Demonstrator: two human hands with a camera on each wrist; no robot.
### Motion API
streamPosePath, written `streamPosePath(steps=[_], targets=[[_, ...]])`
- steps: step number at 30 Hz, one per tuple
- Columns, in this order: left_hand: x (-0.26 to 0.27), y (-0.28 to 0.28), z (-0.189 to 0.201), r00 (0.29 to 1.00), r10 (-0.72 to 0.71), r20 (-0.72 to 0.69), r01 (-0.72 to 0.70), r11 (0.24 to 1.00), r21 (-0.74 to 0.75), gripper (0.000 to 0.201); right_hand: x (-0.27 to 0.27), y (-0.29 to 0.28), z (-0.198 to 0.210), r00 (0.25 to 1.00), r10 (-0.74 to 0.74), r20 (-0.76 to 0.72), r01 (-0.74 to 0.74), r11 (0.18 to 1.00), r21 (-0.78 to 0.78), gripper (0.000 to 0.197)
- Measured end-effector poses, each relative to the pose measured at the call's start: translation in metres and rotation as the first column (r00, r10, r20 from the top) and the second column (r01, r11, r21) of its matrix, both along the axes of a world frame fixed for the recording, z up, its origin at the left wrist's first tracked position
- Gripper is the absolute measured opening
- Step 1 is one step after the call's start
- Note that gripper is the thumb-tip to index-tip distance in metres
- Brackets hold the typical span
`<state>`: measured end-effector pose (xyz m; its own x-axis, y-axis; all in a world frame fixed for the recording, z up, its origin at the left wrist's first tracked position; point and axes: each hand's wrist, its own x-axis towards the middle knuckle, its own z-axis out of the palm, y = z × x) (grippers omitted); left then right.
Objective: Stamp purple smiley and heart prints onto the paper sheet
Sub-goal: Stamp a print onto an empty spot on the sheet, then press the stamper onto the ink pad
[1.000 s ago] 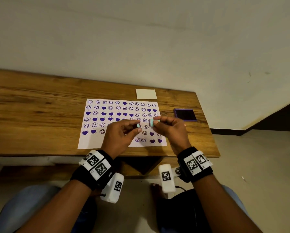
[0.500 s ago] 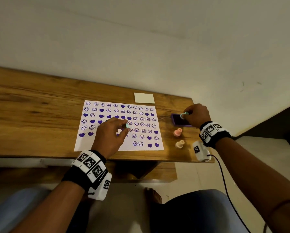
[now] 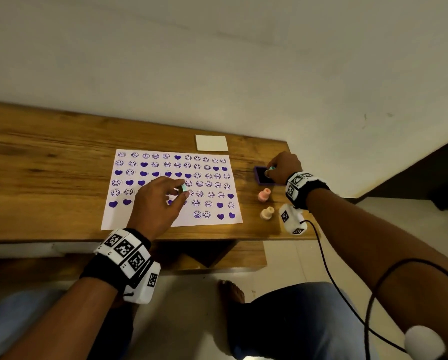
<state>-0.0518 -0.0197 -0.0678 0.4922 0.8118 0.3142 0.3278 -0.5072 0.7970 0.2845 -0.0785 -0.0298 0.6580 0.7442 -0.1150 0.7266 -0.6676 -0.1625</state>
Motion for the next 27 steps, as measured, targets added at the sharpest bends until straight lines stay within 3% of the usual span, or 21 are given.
streamPosePath(steps=[7, 13, 18, 27], targets=[[-0.012, 0.008, -0.005, 0.995, 0.011, -0.101, -0.011, 1.000, 0.000, 0.028, -0.007, 0.002, 0.003, 1.000, 0.016, 0.023, -0.016, 1.000, -0.005, 0.025], [-0.024, 0.019, -0.001, 0.956, 0.053, -0.287, -0.034, 0.997, 0.071, 0.032, -0.023, -0.013, 0.027, 0.998, -0.045, -0.040, 0.056, 0.946, 0.321, 0.023], [-0.018, 0.017, -0.001, 0.893, 0.030, -0.449, -0.005, 0.998, 0.057, 0.034, -0.080, -0.038, 0.039, 0.980, 0.066, -0.188, 0.033, 0.879, 0.476, 0.015], [-0.008, -0.007, 0.004, 0.766, -0.023, -0.642, 0.045, 0.999, 0.019, 0.031, -0.161, -0.058, 0.011, 0.920, 0.219, -0.327, -0.033, 0.871, 0.491, 0.023]])
